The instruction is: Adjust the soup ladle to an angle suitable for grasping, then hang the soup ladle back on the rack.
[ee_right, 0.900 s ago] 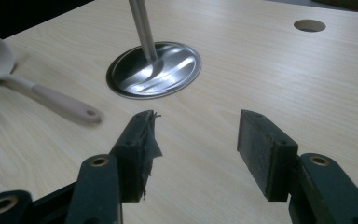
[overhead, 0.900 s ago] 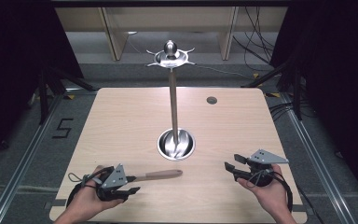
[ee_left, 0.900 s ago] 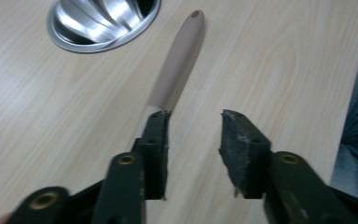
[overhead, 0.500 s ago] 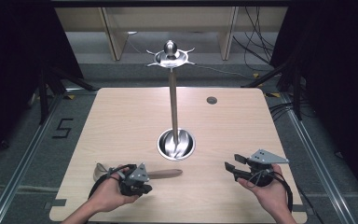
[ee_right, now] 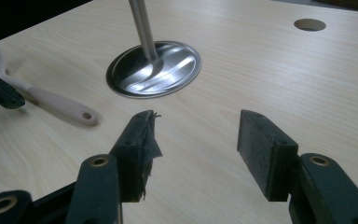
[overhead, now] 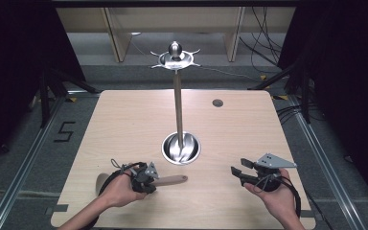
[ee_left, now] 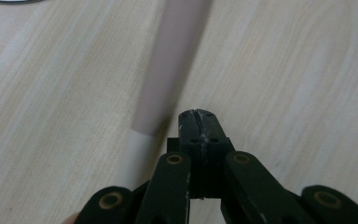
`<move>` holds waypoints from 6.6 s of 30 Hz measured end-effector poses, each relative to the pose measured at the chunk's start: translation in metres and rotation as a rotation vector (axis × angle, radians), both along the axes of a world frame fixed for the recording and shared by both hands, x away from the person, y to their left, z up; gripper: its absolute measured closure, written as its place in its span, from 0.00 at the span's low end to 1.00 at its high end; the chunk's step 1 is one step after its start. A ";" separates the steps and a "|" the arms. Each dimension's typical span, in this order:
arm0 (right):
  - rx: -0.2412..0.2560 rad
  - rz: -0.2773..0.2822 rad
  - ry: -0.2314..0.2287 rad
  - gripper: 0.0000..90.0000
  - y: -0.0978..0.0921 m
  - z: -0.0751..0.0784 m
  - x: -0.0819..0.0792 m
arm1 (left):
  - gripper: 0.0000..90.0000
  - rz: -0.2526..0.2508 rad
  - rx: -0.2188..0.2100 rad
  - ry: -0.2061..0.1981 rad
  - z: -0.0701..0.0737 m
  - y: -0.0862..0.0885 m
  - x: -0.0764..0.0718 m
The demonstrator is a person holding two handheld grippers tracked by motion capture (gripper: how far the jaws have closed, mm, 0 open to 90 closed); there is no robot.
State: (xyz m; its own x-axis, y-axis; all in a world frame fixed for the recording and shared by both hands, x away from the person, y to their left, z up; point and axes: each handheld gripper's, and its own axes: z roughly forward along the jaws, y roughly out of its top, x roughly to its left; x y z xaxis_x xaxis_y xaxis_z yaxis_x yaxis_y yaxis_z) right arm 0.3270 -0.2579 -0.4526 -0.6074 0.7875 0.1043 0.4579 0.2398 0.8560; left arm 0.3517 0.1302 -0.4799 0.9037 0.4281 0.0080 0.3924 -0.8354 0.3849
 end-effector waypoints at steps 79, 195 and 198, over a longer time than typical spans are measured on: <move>0.023 -0.035 0.033 0.51 -0.008 0.001 -0.001 | 0.53 -0.014 -0.003 -0.052 0.029 0.009 0.037; 0.031 -0.019 0.054 0.50 -0.004 0.000 -0.003 | 0.83 0.234 -0.731 -0.445 0.121 0.099 -0.003; 0.026 -0.020 0.052 0.50 -0.004 0.000 -0.003 | 0.83 0.228 -0.734 -0.445 0.123 0.098 0.000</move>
State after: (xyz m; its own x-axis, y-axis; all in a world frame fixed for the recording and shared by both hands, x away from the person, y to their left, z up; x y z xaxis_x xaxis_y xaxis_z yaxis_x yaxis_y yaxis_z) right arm 0.3240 -0.2623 -0.4530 -0.5851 0.7957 0.1564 0.5066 0.2081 0.8367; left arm 0.3516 0.2284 -0.3566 0.7746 0.6324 -0.0092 0.2054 -0.2377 0.9494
